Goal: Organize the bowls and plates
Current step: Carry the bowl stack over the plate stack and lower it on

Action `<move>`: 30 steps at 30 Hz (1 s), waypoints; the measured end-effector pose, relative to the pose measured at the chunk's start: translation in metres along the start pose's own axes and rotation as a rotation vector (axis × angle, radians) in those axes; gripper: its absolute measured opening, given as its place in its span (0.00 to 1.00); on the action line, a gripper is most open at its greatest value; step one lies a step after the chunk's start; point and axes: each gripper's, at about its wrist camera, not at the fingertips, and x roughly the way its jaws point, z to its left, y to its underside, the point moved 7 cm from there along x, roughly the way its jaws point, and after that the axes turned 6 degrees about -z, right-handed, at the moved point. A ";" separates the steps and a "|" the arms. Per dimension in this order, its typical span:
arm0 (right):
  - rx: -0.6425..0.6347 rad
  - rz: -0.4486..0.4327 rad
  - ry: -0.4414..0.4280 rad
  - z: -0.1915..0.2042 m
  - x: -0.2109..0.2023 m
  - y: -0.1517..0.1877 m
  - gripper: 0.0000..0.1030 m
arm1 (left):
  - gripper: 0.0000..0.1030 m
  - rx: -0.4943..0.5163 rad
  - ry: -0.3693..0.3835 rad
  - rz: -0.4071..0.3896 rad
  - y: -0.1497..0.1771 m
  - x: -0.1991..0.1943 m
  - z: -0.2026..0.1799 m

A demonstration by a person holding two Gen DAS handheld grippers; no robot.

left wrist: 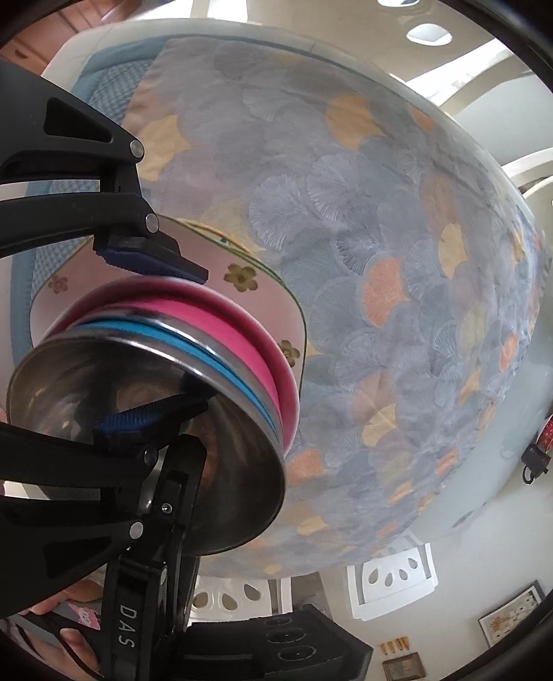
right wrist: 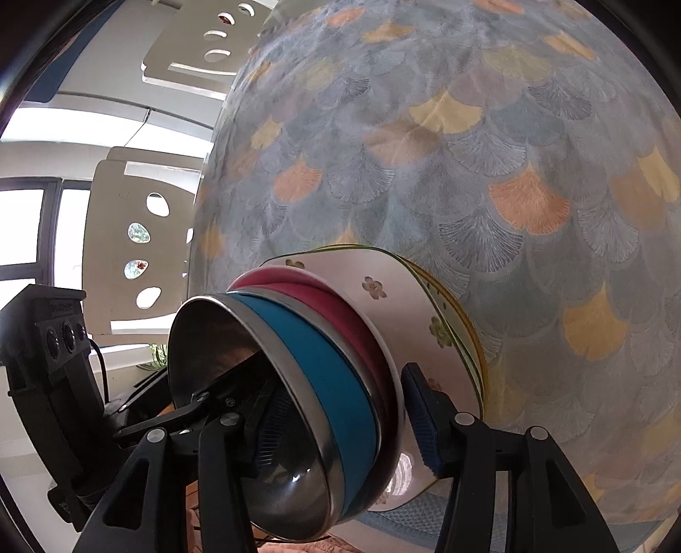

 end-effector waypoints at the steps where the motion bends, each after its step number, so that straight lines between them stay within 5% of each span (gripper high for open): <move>1: -0.002 -0.001 0.001 0.001 0.001 0.000 0.52 | 0.50 0.004 0.000 0.001 -0.001 -0.001 0.001; 17: -0.047 0.025 0.004 0.005 0.009 -0.006 0.56 | 0.64 -0.011 -0.012 0.025 -0.011 -0.005 0.014; 30: -0.022 -0.033 -0.017 0.006 -0.015 -0.001 0.56 | 0.66 -0.003 -0.056 -0.053 -0.019 -0.035 0.014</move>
